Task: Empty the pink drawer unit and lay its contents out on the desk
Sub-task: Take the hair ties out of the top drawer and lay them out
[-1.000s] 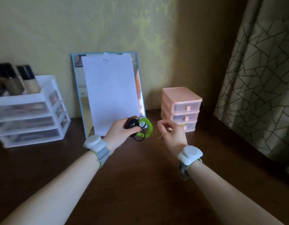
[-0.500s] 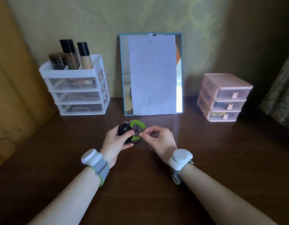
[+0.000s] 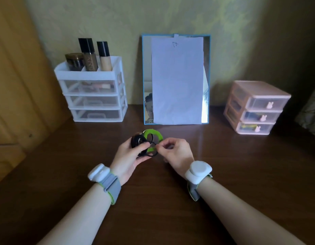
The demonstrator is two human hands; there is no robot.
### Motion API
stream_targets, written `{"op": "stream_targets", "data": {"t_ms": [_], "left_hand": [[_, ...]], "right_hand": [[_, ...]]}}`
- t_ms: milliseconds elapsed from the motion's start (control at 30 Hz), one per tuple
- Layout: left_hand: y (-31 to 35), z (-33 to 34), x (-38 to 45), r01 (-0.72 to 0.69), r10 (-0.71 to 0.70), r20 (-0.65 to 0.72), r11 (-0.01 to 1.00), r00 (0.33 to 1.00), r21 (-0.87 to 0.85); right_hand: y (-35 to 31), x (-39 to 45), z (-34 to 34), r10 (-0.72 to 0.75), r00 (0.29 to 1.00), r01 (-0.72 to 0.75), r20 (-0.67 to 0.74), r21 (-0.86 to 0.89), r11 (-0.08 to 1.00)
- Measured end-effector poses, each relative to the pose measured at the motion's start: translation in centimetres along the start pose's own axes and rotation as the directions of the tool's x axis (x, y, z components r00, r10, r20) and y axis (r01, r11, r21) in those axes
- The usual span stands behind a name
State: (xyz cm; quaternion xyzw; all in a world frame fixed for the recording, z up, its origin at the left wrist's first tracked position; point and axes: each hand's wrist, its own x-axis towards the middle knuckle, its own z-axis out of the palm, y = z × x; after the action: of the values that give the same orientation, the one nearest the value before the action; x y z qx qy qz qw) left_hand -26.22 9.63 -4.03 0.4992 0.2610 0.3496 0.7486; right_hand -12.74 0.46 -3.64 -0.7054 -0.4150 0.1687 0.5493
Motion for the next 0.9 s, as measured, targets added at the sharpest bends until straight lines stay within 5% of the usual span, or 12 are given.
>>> {"op": "stream_targets", "data": {"t_ms": [267,500,700,900], "left_hand": [[0.7,-0.2,0.1,0.143,-0.140,0.030,0.948,0.990,-0.285],[1.2,-0.7,0.1,-0.003,-0.025,-0.175,0.987,0.984,-0.159],[2.7,-3.4,0.4,-0.161,0.102,-0.377,0.979,0.921,-0.127],[2.7,-5.8,0.1,-0.203,0.106,-0.385,0.954,0.917,-0.220]], "right_hand": [[0.0,0.1,0.0,0.007,1.000,-0.007,-0.008,0.026,1.000],[-0.2,0.4,-0.3,0.071,0.997,-0.073,0.016,0.126,0.989],[-0.4,3.3,0.3,0.178,0.984,-0.174,0.019,-0.132,0.976],[-1.0,5.5,2.5,0.267,0.951,-0.194,0.156,-0.372,0.908]]}}
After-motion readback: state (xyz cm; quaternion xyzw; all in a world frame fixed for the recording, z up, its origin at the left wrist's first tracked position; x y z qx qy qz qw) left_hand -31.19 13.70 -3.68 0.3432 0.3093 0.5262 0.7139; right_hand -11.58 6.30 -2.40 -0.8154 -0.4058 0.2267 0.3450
